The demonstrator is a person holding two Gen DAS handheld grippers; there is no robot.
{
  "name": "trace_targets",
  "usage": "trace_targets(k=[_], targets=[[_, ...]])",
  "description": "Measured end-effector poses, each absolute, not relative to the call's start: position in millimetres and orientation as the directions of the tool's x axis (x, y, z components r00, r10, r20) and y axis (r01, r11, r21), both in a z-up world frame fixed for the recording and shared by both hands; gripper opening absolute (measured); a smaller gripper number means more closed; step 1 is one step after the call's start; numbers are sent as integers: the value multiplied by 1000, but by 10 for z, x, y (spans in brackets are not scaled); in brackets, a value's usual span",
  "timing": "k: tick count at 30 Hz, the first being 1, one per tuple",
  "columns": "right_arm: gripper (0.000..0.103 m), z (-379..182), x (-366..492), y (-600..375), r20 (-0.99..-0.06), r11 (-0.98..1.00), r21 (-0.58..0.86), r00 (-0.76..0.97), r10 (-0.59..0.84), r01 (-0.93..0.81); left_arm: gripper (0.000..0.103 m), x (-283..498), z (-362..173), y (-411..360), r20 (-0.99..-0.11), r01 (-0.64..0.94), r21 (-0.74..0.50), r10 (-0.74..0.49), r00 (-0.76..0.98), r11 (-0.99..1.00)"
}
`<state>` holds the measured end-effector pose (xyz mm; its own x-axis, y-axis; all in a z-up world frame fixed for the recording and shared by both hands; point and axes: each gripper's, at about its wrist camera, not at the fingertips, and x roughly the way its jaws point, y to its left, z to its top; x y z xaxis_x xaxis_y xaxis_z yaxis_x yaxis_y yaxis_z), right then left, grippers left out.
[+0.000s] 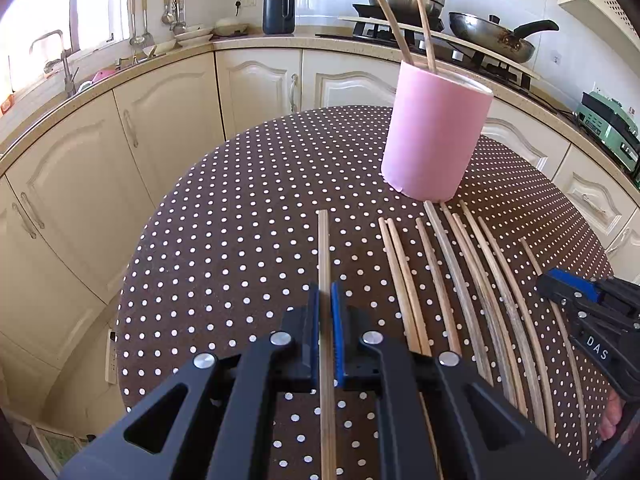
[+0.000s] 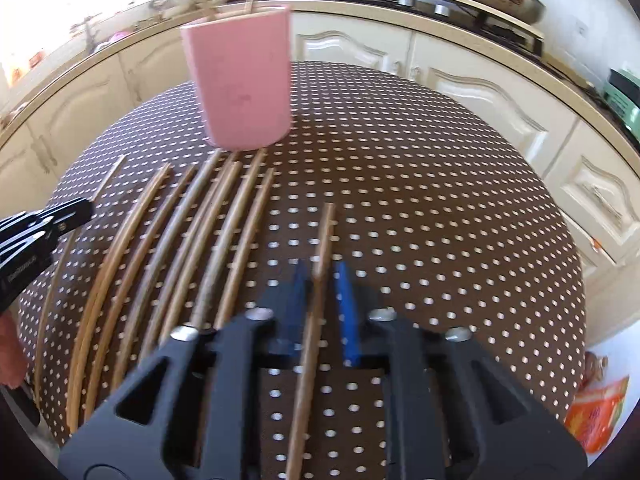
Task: Organize utensils
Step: 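Lift both chopsticks upright and carry them over the pink cup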
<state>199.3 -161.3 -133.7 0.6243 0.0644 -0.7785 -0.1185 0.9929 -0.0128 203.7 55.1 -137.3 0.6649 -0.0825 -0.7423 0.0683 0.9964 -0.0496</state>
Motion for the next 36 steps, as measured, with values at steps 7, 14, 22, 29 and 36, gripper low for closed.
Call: trace_targets(k=[7,14,22,29,36], targets=[[6,-1255,1955,-1708,-752,986,116,638,164,-116,7,2034,-1308,564,-729,82,-61,-100,677,995],[6,-940,1841,-1708,-673,981,149,714,192,-123,7,2026,-1156,465,-696,106,-63,-120,708,992],[6,-586,1750,-1766,-608,979,165,770,196,-119,7,1945,-869,387,-626,144,-79,-162,763,986],[6,-382,1759,-1830,-559,979,175,809,184,-102,7,1908,-613,323,-553,166,-95,-190,811,982],[6,-209,1768,-1878,-517,976,193,835,189,-102,7,1909,-384,299,-491,152,-114,-188,850,982]])
